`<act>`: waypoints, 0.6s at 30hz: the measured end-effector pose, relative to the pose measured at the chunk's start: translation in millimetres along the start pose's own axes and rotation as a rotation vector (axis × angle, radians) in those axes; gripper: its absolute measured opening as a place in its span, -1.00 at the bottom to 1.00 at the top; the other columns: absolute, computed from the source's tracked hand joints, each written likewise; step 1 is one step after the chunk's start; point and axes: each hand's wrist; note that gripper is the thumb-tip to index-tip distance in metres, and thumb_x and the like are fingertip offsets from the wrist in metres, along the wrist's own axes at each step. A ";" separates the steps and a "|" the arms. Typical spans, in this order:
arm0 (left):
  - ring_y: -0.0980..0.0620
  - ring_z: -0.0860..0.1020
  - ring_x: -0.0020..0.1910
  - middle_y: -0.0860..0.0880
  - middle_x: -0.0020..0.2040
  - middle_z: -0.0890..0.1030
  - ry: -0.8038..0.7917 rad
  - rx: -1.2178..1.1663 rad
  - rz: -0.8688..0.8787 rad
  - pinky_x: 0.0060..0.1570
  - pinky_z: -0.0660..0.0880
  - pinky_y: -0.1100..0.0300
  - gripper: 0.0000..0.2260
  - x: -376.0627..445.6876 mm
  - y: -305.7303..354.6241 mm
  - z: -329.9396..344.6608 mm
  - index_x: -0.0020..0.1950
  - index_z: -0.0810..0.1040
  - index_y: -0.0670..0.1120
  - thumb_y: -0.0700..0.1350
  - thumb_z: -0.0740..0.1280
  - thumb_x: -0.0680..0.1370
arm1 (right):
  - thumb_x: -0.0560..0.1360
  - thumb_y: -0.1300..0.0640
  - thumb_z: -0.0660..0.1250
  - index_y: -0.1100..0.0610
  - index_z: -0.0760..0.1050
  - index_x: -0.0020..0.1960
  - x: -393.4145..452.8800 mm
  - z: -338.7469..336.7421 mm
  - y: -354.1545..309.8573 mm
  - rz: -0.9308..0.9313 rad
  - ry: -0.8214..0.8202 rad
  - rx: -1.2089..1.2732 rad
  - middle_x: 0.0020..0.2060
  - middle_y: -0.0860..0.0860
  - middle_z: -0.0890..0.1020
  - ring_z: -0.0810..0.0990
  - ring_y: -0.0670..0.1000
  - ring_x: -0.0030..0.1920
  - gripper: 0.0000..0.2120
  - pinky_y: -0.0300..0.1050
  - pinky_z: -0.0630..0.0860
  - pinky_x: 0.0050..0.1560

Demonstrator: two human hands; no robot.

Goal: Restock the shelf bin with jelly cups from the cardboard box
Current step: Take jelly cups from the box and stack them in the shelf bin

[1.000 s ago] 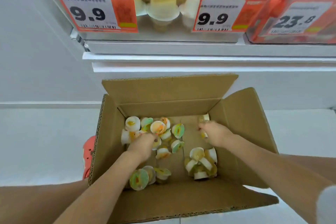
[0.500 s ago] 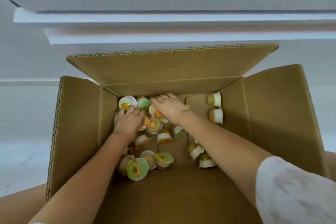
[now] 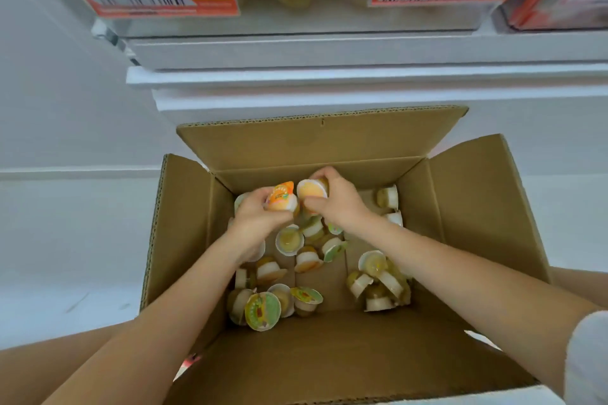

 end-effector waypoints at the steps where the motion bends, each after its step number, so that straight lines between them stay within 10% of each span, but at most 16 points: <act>1: -0.03 0.57 0.04 -0.11 0.10 0.59 -0.063 -0.111 0.001 0.04 0.56 0.07 -0.36 -4.8 12.1 -0.3 0.30 0.47 -0.09 -0.16 0.44 0.20 | 0.47 0.12 0.36 0.08 0.36 0.15 -7.0 -13.7 -9.4 0.048 -0.021 0.073 -0.07 0.03 0.51 0.51 0.03 -0.15 -0.69 -0.18 0.42 -0.32; 8: 0.17 0.57 -0.02 0.12 0.04 0.62 -0.155 0.145 0.372 -0.07 0.46 0.42 -0.39 -86.4 114.2 -19.9 0.30 0.49 0.09 -0.11 0.58 0.29 | 0.59 0.06 0.07 0.20 0.43 0.13 -71.2 -116.2 -76.3 0.208 -0.220 0.921 -0.18 0.16 0.54 0.52 0.07 -0.28 -0.72 -0.17 0.51 -0.35; 18: 0.18 0.61 -0.11 0.13 -0.16 0.69 0.052 0.182 0.721 -0.05 0.51 0.21 -0.64 -191.2 178.5 -24.2 -0.05 0.65 0.06 -0.02 0.62 0.20 | 0.45 0.10 0.41 0.00 0.50 0.17 -174.7 -175.5 -163.2 -0.602 0.086 0.144 -0.04 -0.19 0.56 0.52 -0.12 -0.18 -0.71 -0.23 0.51 -0.08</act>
Point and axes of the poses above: each hand's wrist, its own x-axis towards the middle knuckle, its own z-axis out of the palm, y = z × x
